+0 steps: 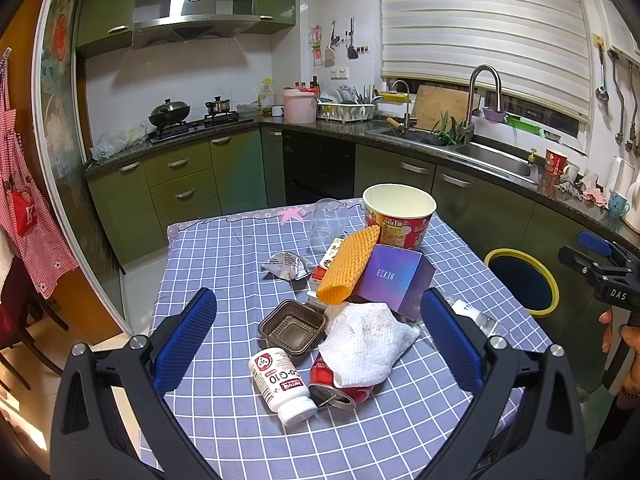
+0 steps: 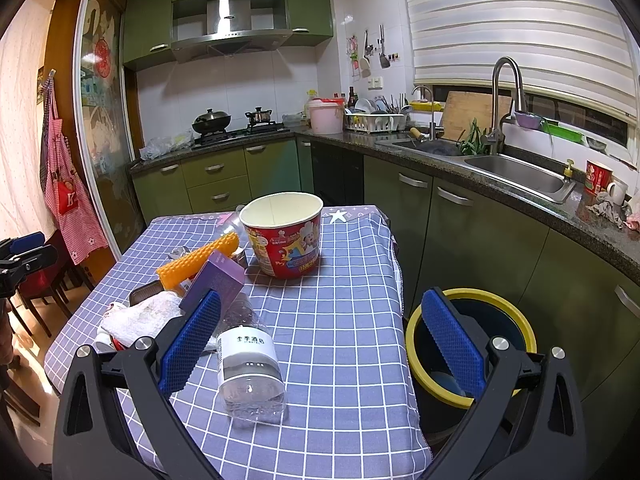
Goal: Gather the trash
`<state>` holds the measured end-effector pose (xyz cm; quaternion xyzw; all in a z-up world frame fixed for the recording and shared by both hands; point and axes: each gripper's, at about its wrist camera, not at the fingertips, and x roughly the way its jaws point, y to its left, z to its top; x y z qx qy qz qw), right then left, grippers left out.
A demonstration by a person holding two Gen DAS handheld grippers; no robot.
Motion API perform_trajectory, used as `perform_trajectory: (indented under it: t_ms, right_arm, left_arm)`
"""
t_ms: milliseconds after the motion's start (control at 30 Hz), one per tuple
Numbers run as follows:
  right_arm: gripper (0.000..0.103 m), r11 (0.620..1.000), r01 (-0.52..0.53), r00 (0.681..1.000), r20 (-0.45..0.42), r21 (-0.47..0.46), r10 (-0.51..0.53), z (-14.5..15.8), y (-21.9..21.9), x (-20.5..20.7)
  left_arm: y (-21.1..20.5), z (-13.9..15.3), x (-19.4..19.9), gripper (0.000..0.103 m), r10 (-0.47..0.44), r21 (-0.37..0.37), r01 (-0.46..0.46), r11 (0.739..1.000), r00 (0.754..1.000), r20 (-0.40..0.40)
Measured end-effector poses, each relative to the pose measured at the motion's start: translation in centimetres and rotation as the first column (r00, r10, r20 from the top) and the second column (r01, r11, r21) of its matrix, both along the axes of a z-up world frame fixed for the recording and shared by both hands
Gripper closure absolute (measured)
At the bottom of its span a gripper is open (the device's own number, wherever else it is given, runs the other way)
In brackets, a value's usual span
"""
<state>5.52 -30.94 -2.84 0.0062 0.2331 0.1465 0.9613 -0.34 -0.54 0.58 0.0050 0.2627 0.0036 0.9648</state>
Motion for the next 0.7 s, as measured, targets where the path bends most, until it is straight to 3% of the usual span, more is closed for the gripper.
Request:
perform_trajectory:
  t_ms: [333, 600, 700]
  right_arm:
    - [0.004, 0.999, -0.031, 0.998, -0.057, 0.017, 0.032, -0.2, 0.0, 2.7]
    - [0.004, 0.987, -0.121, 0.97, -0.2, 0.101, 0.139, 2.3, -0.1, 10.0]
    - [0.004, 0.989, -0.131, 0.957, -0.253, 0.065, 0.143, 3.4, 0.8, 13.7]
  left_arm:
    - [0.5, -0.4, 2.5, 0.006, -0.002, 0.013, 0.003, 1.0, 1.0, -0.029]
    - [1.8, 0.1, 8.7, 0.006, 0.001, 0.048, 0.001, 0.999, 0.999, -0.039]
    - [2.1, -0.2, 11.8, 0.006, -0.005, 0.066, 0.008, 0.998, 0.999, -0.053]
